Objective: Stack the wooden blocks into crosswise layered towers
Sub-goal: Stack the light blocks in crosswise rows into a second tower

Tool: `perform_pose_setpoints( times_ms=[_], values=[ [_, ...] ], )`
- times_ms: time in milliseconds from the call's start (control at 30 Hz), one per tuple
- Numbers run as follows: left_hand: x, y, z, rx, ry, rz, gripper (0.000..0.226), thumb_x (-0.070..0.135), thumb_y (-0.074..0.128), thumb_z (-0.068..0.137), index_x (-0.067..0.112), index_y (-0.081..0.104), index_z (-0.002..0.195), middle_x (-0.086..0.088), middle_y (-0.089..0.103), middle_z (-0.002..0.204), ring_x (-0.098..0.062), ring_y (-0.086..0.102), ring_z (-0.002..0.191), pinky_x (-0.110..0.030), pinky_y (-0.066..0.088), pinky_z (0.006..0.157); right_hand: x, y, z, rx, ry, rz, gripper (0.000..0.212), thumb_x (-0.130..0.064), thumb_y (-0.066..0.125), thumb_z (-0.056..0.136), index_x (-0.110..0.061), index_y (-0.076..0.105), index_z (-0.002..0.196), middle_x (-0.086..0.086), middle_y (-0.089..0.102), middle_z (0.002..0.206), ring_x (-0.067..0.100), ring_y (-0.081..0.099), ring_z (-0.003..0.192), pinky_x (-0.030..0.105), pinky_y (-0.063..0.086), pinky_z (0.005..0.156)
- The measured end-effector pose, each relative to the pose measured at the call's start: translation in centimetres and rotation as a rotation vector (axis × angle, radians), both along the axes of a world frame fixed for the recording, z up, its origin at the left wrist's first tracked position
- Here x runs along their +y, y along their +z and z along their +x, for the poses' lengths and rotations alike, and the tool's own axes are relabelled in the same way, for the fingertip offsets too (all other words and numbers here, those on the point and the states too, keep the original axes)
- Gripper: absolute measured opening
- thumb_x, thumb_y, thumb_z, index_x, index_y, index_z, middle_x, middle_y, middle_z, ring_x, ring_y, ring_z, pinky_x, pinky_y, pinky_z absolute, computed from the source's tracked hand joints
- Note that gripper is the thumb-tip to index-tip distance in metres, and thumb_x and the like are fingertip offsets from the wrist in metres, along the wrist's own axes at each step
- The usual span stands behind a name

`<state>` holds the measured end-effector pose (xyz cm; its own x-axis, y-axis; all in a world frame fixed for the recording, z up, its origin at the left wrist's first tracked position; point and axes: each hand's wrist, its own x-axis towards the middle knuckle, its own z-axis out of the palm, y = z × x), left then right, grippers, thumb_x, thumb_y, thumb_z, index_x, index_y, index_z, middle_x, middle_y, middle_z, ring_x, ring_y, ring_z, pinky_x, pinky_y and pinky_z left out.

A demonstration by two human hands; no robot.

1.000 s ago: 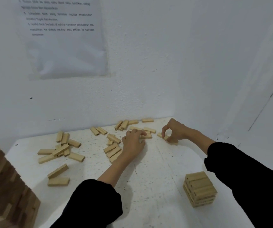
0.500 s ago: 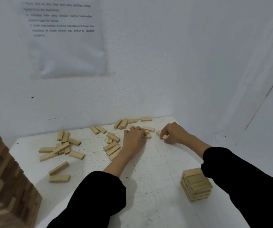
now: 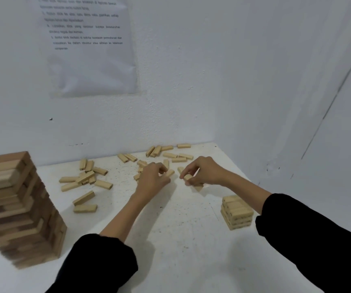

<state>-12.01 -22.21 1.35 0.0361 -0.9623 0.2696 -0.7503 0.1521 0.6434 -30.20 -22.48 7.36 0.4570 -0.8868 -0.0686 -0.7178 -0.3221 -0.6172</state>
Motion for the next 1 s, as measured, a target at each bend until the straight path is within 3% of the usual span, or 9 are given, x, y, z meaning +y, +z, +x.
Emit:
perform_pose_setpoints(
  times_ms=[233,333,433,533,633,700,833,900,1000],
  values=[
    [8.7,-0.1,5.1,-0.043,0.013,0.151,0.022,0.014,0.070,0.078,0.015,0.061,0.099,0.000,0.062,0.092,-0.011,0.056,0.071,-0.024,0.047,0.066,7.1,-3.2,4.2,0.091,0.230,0.134,0.026,-0.013,0.076,0.075,-0.015,0.073,0.101,-0.012,0.053,0.067,0.000,0.050,0.062,0.009,0.036,0.057],
    [11.3,-1.0,6.7,-0.048,0.041,0.155,0.031,0.019,0.070,0.081,0.019,0.059,0.110,0.002,0.058,0.098,-0.013,0.060,0.072,-0.029,0.050,0.070,8.6,-4.0,5.3,0.092,0.247,0.133,0.025,-0.012,0.075,0.075,-0.015,0.073,0.101,-0.006,0.056,0.070,0.007,0.051,0.068,0.022,0.040,0.066],
    [12.7,-2.0,7.4,-0.069,0.033,0.181,0.037,0.020,0.073,0.080,0.019,0.060,0.115,0.001,0.054,0.102,-0.009,0.059,0.068,-0.019,0.047,0.065,9.0,-4.2,5.8,0.091,0.231,0.123,0.031,-0.012,0.073,0.078,-0.018,0.070,0.108,0.007,0.064,0.087,0.020,0.058,0.082,0.028,0.044,0.071],
    [13.0,-2.1,7.4,-0.009,0.018,0.191,0.039,0.031,0.075,0.078,0.020,0.060,0.113,0.002,0.053,0.100,-0.009,0.058,0.071,-0.015,0.042,0.062,9.0,-4.2,5.6,0.100,0.207,0.110,0.052,-0.010,0.071,0.080,-0.024,0.057,0.128,0.015,0.064,0.094,0.030,0.060,0.091,0.025,0.041,0.069],
    [12.9,-1.5,7.2,0.020,-0.057,0.274,0.051,0.034,0.079,0.072,0.022,0.058,0.117,0.002,0.054,0.105,-0.005,0.058,0.073,-0.009,0.040,0.058,8.8,-4.1,4.5,0.037,0.154,0.122,0.064,-0.012,0.073,0.079,-0.025,0.047,0.136,0.005,0.056,0.090,0.010,0.053,0.069,0.012,0.038,0.061],
    [12.6,-1.0,7.4,0.033,-0.118,0.340,0.061,0.030,0.084,0.066,0.023,0.056,0.120,0.002,0.053,0.109,-0.003,0.059,0.070,-0.007,0.043,0.059,8.3,-4.4,4.0,-0.029,0.056,0.087,0.059,-0.013,0.072,0.080,-0.023,0.049,0.133,0.003,0.056,0.092,0.004,0.050,0.068,0.008,0.038,0.061],
    [11.7,-0.4,7.4,0.015,-0.246,0.388,0.065,0.015,0.086,0.064,0.019,0.058,0.122,0.000,0.058,0.108,-0.005,0.057,0.072,-0.016,0.050,0.073,8.2,-5.7,3.9,-0.093,-0.111,-0.041,0.047,-0.016,0.072,0.081,-0.014,0.057,0.125,0.001,0.057,0.086,0.013,0.054,0.075,0.023,0.045,0.070],
    [11.2,-0.1,7.0,0.007,-0.303,0.389,0.064,0.010,0.085,0.065,0.017,0.059,0.123,0.002,0.056,0.105,-0.006,0.057,0.074,-0.017,0.051,0.074,8.6,-5.9,4.0,-0.048,-0.128,-0.118,0.044,-0.021,0.068,0.085,-0.017,0.055,0.126,-0.001,0.061,0.088,0.013,0.057,0.079,0.026,0.046,0.071],
    [10.2,0.1,6.5,-0.073,-0.360,0.390,0.066,0.014,0.084,0.066,0.018,0.057,0.126,0.002,0.048,0.114,-0.008,0.056,0.089,-0.021,0.051,0.080,8.8,-5.5,3.5,0.106,-0.088,-0.251,0.040,-0.034,0.059,0.090,-0.022,0.054,0.128,-0.001,0.062,0.108,0.013,0.057,0.096,0.022,0.037,0.070]
  ],
)
